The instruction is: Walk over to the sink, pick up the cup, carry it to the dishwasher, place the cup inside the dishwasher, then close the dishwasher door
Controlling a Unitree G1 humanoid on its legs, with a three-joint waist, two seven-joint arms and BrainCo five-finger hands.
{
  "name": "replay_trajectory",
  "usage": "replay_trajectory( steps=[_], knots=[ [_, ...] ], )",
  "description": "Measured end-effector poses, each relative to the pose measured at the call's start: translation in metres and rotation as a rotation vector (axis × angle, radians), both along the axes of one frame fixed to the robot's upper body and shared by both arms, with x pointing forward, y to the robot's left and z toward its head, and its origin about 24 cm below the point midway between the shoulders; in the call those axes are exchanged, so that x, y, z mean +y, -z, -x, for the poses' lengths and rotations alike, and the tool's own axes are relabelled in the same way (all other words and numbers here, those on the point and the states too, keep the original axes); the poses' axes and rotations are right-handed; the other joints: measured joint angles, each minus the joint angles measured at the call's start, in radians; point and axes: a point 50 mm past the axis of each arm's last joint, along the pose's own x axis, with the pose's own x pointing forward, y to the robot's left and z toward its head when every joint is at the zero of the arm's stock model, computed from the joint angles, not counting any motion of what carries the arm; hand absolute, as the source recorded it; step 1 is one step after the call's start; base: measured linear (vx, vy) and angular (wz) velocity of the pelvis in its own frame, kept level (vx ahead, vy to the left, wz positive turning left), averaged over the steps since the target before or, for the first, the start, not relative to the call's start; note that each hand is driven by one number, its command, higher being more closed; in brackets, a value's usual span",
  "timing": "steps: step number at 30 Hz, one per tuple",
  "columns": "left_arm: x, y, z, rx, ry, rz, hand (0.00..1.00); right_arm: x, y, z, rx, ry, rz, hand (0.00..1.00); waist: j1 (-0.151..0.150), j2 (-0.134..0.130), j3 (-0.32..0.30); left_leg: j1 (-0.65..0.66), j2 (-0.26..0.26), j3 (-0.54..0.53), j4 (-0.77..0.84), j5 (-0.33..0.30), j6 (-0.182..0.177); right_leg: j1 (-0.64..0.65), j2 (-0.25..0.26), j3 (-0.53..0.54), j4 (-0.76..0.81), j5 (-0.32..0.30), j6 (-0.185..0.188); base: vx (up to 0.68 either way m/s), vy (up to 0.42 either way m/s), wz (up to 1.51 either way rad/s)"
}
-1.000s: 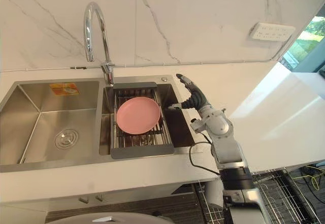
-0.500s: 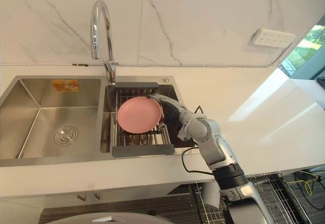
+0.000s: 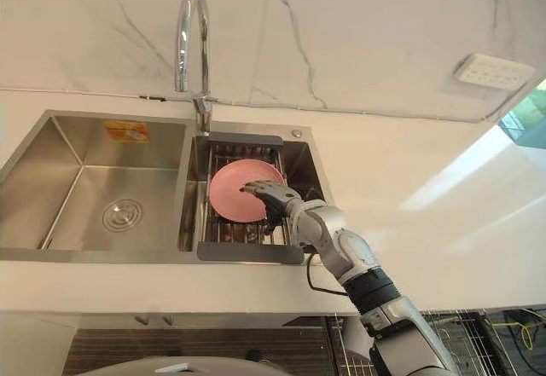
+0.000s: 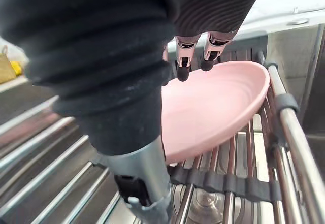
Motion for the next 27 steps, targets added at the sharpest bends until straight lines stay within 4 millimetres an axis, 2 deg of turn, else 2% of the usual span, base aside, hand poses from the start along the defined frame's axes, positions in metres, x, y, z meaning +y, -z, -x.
replay_trajectory(
  steps=[2,8,13,14,20,27],
  knots=[
    [0.0,0.0,-0.001,-0.005,0.003,-0.001,0.0,0.0,0.003,0.0,0.003,0.0,0.019,0.0,0.015,-0.005,0.006,-0.001,-0.003,-0.003,0.0,0.003,0.001,0.001,-0.003,-0.003,-0.001,0.0,0.0,-0.01,0.009,0.03],
    [0.001,-0.001,-0.005,-0.02,-0.004,-0.001,0.0,-0.005,0.023,-0.006,0.054,0.028,0.078,0.0,0.027,-0.013,0.022,-0.008,-0.012,-0.034,-0.021,0.02,0.001,0.009,-0.011,-0.037,-0.005,-0.001,0.002,-0.04,0.026,0.16],
    [0.0,-0.001,-0.008,-0.018,0.03,-0.004,0.0,-0.007,0.033,-0.009,-0.04,0.065,0.122,0.0,0.04,-0.013,0.023,-0.015,-0.014,-0.051,-0.021,0.029,0.007,0.011,-0.013,-0.053,0.0,-0.001,0.002,0.01,0.017,0.1],
    [0.0,-0.001,-0.008,-0.015,0.035,-0.003,0.0,-0.007,0.034,-0.01,-0.049,0.073,0.122,1.0,0.041,-0.013,0.023,-0.015,-0.014,-0.052,-0.021,0.029,0.007,0.012,-0.013,-0.053,0.0,-0.001,0.002,0.03,0.018,0.05],
    [0.0,-0.002,-0.004,0.048,0.107,0.011,0.0,-0.004,0.037,-0.02,-0.189,0.116,0.134,1.0,0.047,-0.013,0.023,-0.013,-0.017,-0.058,-0.023,0.033,0.01,0.017,-0.015,-0.058,0.001,0.0,0.002,0.0,0.009,0.01],
    [0.005,-0.003,-0.005,0.072,0.206,-0.02,0.0,-0.028,0.048,-0.024,-0.338,0.19,0.217,1.0,0.057,-0.014,0.022,-0.015,-0.031,-0.078,-0.028,0.037,0.011,0.026,-0.028,-0.08,0.001,-0.002,0.013,-0.01,0.036,0.1]
  ],
)
